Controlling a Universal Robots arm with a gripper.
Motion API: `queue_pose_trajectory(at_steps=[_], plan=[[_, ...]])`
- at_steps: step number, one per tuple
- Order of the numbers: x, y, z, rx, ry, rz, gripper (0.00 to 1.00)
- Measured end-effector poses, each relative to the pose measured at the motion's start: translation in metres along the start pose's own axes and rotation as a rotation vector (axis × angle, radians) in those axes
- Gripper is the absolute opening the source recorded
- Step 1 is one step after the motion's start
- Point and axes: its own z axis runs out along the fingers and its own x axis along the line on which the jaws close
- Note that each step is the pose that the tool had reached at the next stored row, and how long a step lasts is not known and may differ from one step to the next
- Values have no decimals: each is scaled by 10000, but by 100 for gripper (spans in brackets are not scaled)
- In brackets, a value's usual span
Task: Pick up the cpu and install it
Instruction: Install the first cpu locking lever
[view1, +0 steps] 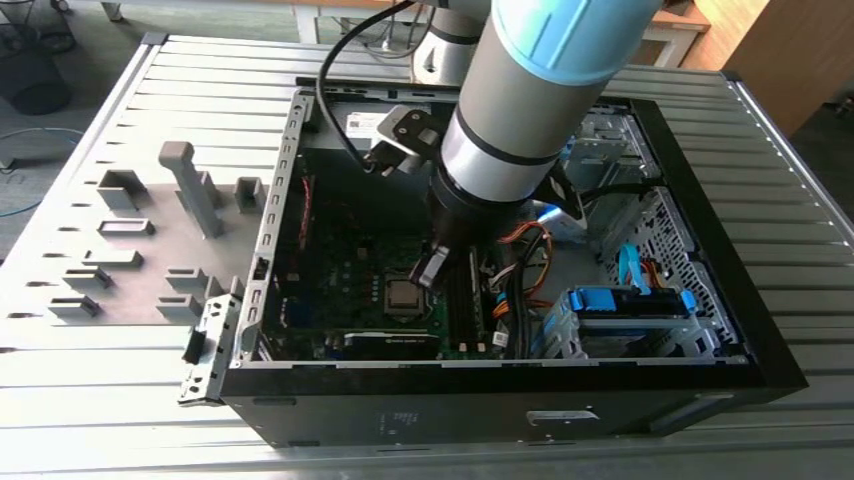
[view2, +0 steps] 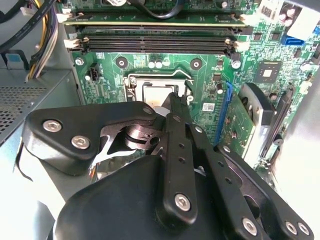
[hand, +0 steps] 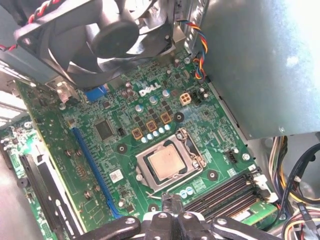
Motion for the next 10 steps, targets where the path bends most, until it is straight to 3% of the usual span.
queue_pose_trajectory(at_steps=[6,10], plan=[[18,29,7,140,-66,-128,11],[24,39,8,177,-78,-200,11]])
